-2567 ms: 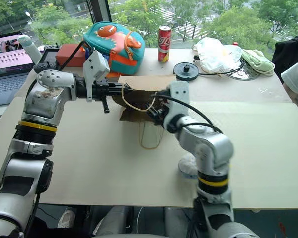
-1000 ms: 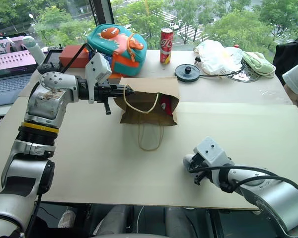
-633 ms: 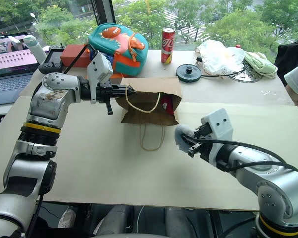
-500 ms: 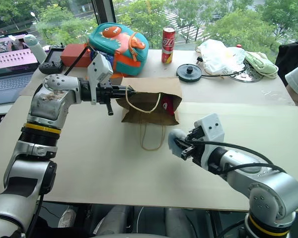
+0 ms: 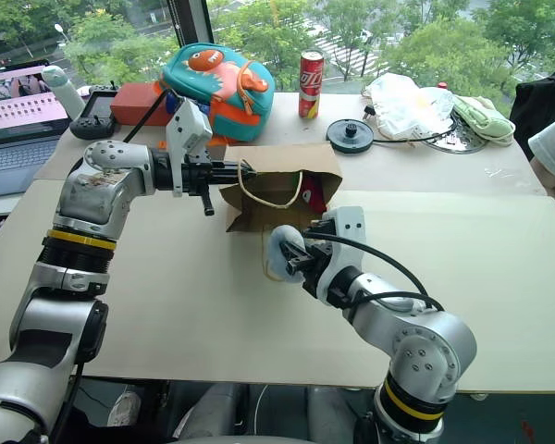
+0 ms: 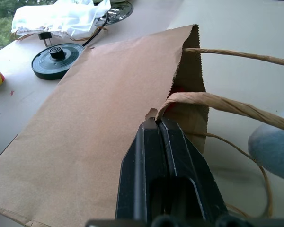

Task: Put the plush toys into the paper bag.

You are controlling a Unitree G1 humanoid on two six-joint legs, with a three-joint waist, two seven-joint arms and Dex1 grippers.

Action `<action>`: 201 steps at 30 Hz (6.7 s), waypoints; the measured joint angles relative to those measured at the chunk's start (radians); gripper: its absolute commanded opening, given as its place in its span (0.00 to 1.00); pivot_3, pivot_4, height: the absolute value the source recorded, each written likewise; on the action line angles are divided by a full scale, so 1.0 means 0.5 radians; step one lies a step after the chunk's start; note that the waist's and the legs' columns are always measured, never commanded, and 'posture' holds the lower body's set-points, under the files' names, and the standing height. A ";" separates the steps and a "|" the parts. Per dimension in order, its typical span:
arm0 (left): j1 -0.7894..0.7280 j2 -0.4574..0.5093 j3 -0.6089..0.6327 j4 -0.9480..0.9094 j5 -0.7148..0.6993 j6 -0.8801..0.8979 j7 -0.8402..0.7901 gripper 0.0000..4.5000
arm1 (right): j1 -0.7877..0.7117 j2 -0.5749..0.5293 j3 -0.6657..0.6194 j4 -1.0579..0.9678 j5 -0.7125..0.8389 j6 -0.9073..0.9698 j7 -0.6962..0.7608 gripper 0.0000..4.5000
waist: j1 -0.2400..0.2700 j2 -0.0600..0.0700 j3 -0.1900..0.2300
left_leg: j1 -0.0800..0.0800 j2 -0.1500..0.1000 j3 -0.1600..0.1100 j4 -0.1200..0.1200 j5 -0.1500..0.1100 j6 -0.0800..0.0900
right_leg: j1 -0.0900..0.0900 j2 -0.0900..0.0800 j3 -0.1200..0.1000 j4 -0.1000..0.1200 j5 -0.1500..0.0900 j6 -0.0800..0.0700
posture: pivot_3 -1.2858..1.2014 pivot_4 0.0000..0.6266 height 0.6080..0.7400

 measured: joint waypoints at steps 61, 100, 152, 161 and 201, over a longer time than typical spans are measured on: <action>0.022 -0.019 -0.006 -0.092 -0.025 0.001 -0.047 0.00 | -0.792 0.118 0.393 1.688 0.048 -1.150 -0.073 0.27 | -0.050 0.002 0.000 | -0.004 0.000 0.000 -0.005 0.000 0.000 | -0.011 -0.001 -0.001 0.018 0.001 -0.001 | 0.52 0.24 0.99; 0.091 0.064 -0.027 -0.208 -0.102 -0.003 -0.290 0.00 | -0.214 -0.843 0.812 0.624 -0.263 -0.525 0.181 0.94 | -0.043 0.001 0.000 | -0.009 0.000 0.004 0.000 0.000 0.000 | -0.017 0.001 0.003 0.008 0.000 0.000 | 0.52 0.24 0.99; 0.390 -0.200 0.293 -0.286 -0.543 0.247 0.063 0.00 | -0.963 -0.859 0.238 -0.093 -0.187 0.309 0.695 0.01 | 0.010 0.002 0.000 | -0.008 -0.001 0.001 0.001 0.001 -0.001 | -0.016 -0.003 -0.001 0.015 0.001 -0.001 | 0.52 0.24 0.99; 0.412 -0.240 0.256 -0.285 -0.515 0.166 0.106 0.10 | -0.738 -0.927 0.431 0.049 -0.313 0.229 0.638 0.33 | 0.006 0.002 0.000 | -0.008 -0.001 0.001 0.001 0.001 -0.001 | -0.016 -0.003 -0.001 0.013 0.001 -0.001 | 0.52 0.24 0.99; 0.905 0.240 0.307 -0.789 -0.794 0.507 -0.009 0.96 | -0.019 -1.794 -0.184 -0.261 0.973 -0.285 1.090 0.02 | 0.008 0.001 0.001 | 0.005 0.002 0.006 -0.001 0.000 0.000 | 0.005 -0.003 0.000 -0.006 -0.004 0.006 | 0.52 0.24 0.99</action>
